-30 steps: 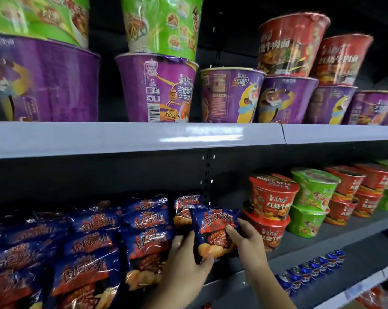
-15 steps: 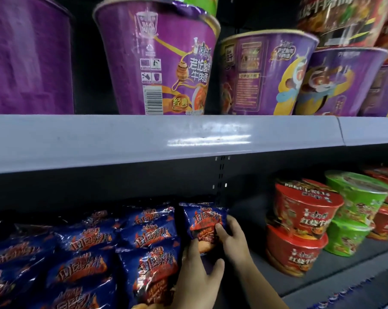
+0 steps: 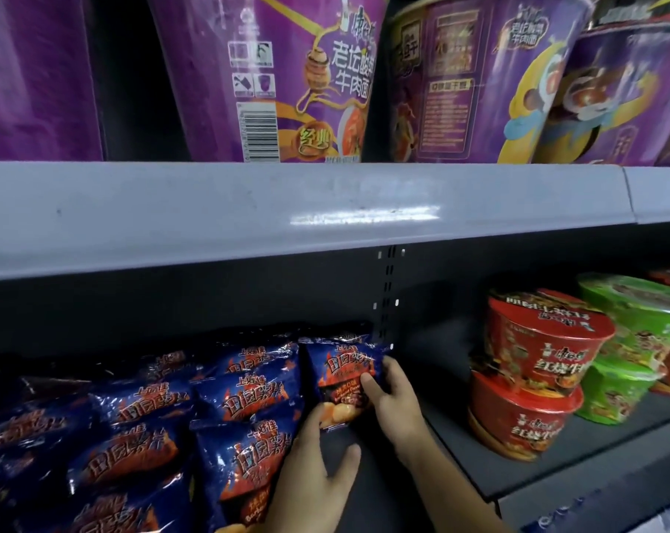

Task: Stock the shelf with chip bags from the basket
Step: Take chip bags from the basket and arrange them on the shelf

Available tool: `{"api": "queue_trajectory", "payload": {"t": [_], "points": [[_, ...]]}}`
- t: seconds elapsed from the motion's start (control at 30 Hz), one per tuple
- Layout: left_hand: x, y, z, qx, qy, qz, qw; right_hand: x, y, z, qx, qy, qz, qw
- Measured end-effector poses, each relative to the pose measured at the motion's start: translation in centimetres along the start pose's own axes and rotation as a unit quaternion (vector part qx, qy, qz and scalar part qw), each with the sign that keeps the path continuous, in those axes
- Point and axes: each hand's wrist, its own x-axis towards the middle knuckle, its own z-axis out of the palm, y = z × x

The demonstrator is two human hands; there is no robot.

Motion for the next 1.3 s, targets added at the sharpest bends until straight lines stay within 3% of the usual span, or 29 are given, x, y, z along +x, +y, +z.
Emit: {"api": "queue_trajectory", "payload": {"t": [0.5, 0.87, 1.17, 1.3], "points": [[-1.0, -0.8, -1.6, -0.062, 0.02, 0.027, 0.998, -2.1, -1.5, 0.9, 0.043, -0.011, -0.004, 0.999], [-2.4, 1.4, -1.8, -0.125, 0.023, 0.065, 0.99, -5.9, -4.7, -1.9, -0.009, 0.079, -0.048, 0.996], [-4.5, 3.5, -1.6, -0.09, 0.021, 0.098, 0.991, -11.0, -7.7, -5.3, -0.025, 0.096, -0.062, 0.993], [-7.0, 5.6, 0.7, -0.091, -0.016, 0.119, 0.989, -14.4, -7.7, -7.8, 0.003, 0.107, -0.053, 0.993]]}}
